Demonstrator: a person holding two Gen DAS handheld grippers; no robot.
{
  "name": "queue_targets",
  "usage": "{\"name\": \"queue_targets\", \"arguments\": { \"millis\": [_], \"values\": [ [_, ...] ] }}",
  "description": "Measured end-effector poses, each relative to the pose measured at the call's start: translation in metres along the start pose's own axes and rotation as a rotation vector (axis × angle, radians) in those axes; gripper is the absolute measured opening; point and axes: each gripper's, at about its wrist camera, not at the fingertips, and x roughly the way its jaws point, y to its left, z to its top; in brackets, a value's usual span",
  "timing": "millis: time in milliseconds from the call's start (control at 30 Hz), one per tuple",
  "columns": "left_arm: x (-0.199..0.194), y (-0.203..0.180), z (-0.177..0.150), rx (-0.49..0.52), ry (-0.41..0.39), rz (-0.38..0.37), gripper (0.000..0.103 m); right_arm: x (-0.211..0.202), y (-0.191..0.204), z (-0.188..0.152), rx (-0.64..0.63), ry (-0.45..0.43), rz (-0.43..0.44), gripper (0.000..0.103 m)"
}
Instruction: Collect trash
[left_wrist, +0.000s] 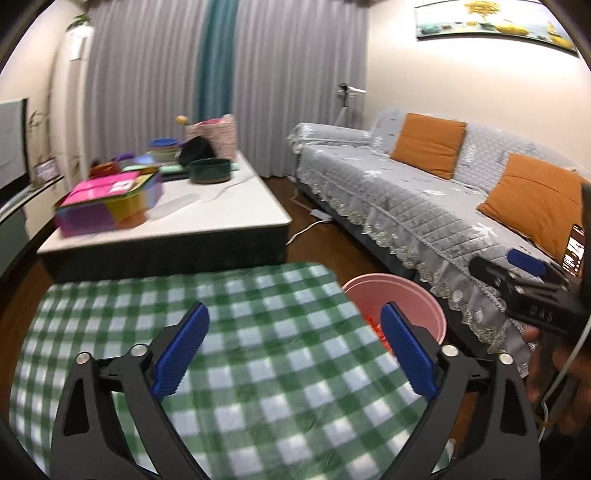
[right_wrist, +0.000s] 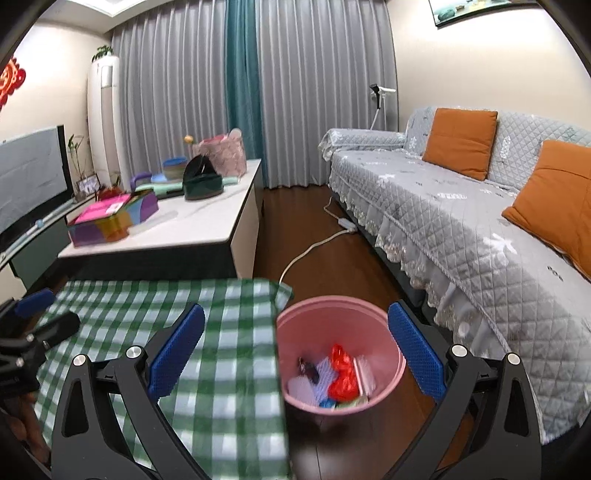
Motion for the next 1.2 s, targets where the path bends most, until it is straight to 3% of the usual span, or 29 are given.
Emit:
{"name": "queue_targets", "arguments": {
  "millis": [300, 700, 1200],
  "values": [
    [-0.028, 0.026, -0.03, -0.083, 0.014, 0.139, 0.092, -0.012, 0.044, -0.034, -0.062, 0.05, 0.032, 0.098],
    [-0.036, 0.038, -0.052, -0.1, 0.039, 0.179, 0.092, -0.003, 0.072, -0.038, -0.093, 0.052, 0.037, 0.098],
    [-0.012, 0.047, -0.057, -0.132, 0.063, 0.22, 0.092, 0.018, 0.072, -0.041, -0.076, 0.086, 0.03, 0.098]
  ]
}}
